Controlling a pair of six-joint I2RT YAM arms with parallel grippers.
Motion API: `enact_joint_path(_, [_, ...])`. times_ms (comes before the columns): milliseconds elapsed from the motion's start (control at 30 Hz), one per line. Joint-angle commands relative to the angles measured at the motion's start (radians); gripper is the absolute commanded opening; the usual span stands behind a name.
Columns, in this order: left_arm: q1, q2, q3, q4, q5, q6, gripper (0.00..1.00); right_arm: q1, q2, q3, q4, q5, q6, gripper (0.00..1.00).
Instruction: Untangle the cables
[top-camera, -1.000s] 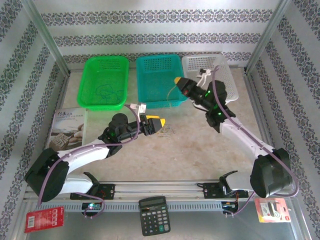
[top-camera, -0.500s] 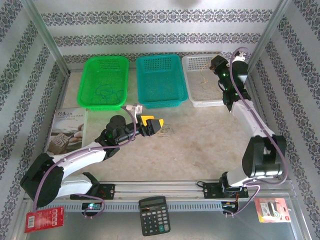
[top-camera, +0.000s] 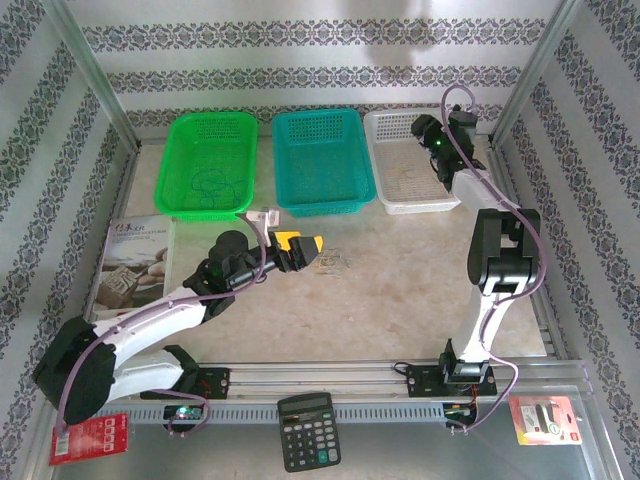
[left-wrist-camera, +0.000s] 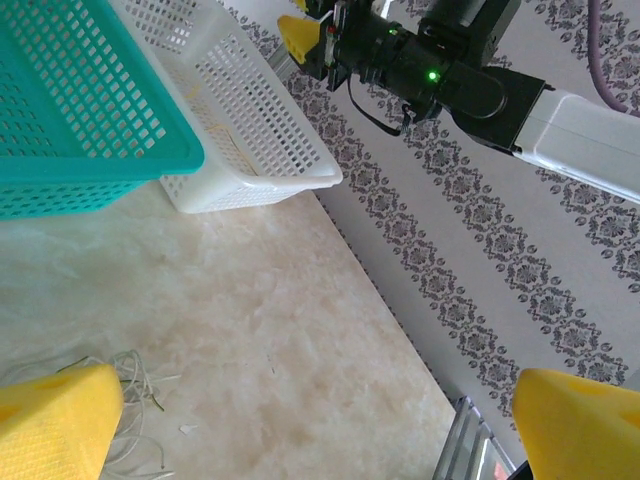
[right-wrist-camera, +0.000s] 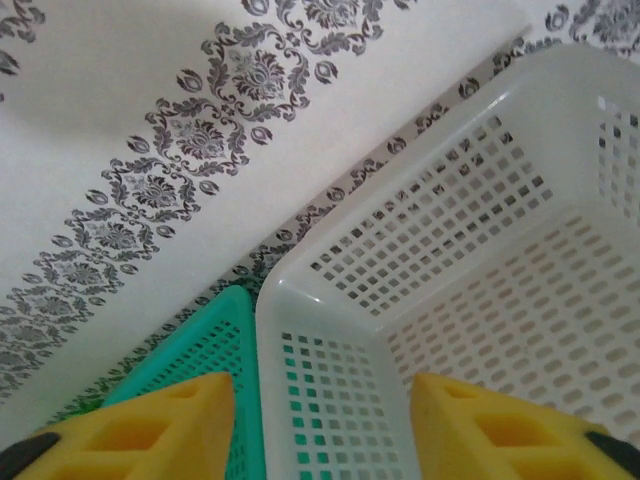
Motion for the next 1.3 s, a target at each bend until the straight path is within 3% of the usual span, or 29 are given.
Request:
enact_joint_path(0, [0.007,-0.021,0.028,-0.038,-0.020,0.003,1.00,-0.004,-0.057,0.018,0.024,-0.065,0.001,0.53])
enact_joint_path(333, [0.007,-0.022,0.033,-0.194,-0.173,-0.061,1.00,0.085,-0.273,-0.189,0.104,-0.118,0.058,0.54])
enact_joint_path(867, [0.013,-0.062,-0.012,-0.372,-0.345,-0.177,1.00,0.507,-0.639,-0.640,-0.042,0.058,-0.138,0.53])
enact_joint_path(1067, [0.026,-0.041,-0.007,-0.387,-0.344,-0.221,1.00,0.667,-0.687,-0.800,-0.089,0.131,-0.167,0.50])
enact_joint_path(1267, [0.042,-0.021,0.003,-0.403,-0.344,-0.230,1.00,0.772,-0.620,-0.831,-0.143,0.217,-0.209,0.50])
